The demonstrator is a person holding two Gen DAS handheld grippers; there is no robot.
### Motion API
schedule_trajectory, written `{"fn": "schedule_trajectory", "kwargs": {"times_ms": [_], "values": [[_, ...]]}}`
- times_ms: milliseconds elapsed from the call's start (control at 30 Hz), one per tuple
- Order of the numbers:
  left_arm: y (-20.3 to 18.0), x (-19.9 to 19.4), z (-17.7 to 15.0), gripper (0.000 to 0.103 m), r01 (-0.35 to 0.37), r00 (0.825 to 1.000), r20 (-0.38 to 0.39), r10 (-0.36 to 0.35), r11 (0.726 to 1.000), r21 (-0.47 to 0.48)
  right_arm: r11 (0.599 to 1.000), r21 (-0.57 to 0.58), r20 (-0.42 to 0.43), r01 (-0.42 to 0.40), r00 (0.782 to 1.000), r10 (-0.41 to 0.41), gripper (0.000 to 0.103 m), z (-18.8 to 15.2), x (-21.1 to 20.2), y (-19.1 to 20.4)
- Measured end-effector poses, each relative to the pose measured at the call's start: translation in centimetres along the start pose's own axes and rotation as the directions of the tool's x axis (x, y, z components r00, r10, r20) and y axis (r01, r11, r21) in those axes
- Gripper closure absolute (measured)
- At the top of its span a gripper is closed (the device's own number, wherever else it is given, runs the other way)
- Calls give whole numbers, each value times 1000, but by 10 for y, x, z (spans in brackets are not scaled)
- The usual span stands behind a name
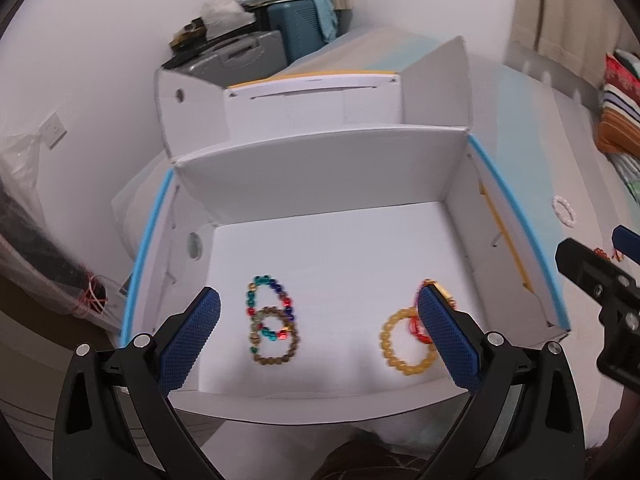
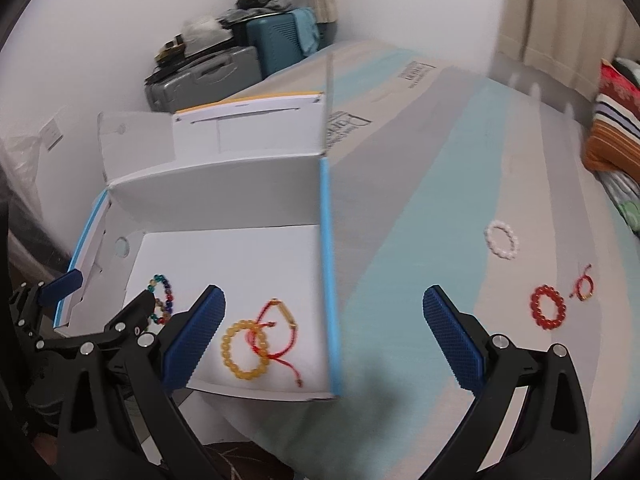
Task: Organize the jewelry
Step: 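Move both tools back toward the remaining bracelets on the bed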
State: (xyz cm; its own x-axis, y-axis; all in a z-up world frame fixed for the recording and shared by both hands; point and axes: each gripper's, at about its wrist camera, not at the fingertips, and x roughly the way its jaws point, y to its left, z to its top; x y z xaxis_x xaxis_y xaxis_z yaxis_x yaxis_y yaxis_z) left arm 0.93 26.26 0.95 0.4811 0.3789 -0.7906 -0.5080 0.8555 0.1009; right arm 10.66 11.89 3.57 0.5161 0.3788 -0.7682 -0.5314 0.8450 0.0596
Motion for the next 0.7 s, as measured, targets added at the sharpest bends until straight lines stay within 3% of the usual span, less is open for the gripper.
{"fn": "schedule_trajectory", "kwargs": {"times_ms": [700], "values": [[-114, -7, 2, 6, 81, 996, 10, -84, 983, 164, 984, 130, 14, 122, 992, -125, 8, -16, -29, -107]]}}
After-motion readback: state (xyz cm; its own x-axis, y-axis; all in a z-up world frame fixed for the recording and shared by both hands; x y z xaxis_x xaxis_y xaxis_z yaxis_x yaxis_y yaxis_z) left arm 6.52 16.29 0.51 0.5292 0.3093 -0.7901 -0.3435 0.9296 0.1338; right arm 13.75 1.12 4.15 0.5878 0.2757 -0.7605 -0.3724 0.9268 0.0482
